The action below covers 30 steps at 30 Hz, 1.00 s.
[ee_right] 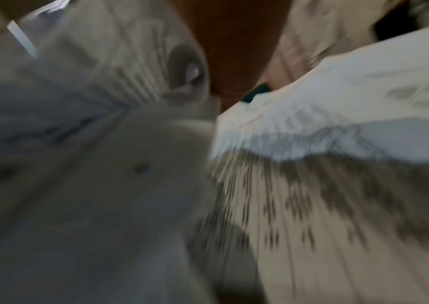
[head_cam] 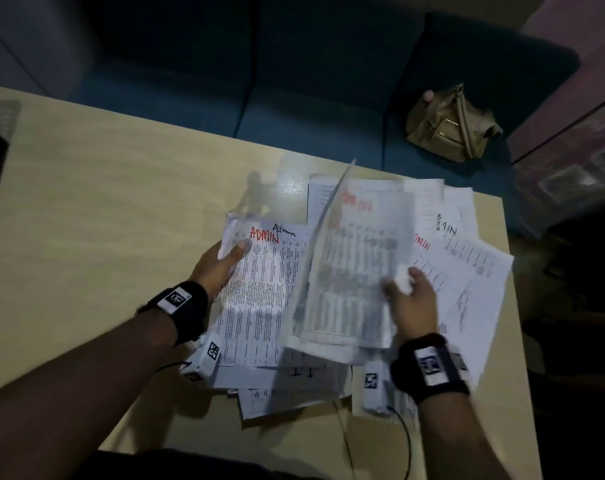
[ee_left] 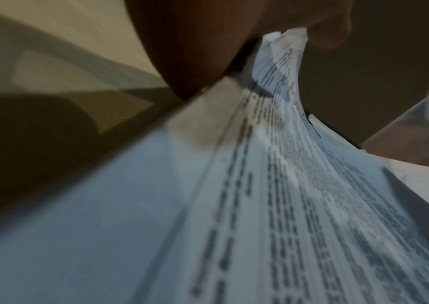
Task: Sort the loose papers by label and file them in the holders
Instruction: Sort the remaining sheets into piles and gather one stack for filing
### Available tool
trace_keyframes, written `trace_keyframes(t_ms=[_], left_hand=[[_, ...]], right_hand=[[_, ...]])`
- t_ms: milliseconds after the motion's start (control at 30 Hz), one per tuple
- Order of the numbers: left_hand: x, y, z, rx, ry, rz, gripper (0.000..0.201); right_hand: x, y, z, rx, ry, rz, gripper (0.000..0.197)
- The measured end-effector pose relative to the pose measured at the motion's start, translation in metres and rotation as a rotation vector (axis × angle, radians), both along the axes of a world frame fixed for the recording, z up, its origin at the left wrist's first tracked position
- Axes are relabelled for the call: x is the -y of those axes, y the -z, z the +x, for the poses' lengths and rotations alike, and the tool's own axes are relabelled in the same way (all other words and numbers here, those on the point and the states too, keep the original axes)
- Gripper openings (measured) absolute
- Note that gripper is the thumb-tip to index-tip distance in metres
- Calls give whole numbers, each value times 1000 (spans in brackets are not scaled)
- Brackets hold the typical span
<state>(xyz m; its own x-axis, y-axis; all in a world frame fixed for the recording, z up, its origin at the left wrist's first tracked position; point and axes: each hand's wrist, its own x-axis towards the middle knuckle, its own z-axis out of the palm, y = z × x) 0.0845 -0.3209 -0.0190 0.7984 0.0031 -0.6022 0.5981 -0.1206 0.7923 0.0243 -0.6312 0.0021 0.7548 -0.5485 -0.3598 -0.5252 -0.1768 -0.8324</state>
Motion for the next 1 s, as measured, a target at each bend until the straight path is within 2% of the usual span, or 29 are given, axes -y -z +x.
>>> trace_keyframes(t_ms=[133,200,300,367,400,467,600,733,867,933,1000], left_hand=[[3,-7,-1,69,-14,-65,62],[1,-5,-1,42,-4,-77,73],[-6,4,-1,39,83,81,75],[-9,6,-1,51,117,92,76],[-10,4,-1,48,118,65,79],[-10,4,-1,49,158,-22,85],[-9,10,-3,66,276,-71,90],[-10,10,8,137,234,-106,89],[-11,11,22,164,252,40,76],[-8,12,21,163,166,57,66],[-6,15,18,170,79,59,66]], right_hand=[[-61,28,-5,-118,-321,-111,35],[-77,33,-4,-165,-403,-110,45],[-82,35,1,-192,-438,-260,61],[-74,37,5,-226,-391,-347,68],[-74,38,6,-249,-370,-296,67],[-78,40,4,-276,-459,-243,61],[-85,40,-5,-319,-589,-315,61],[-75,33,-13,-309,-604,-355,53],[-62,23,-39,-259,-579,-234,53],[-55,16,-54,-336,-608,-156,55],[-50,12,-71,-452,-703,-80,66]])
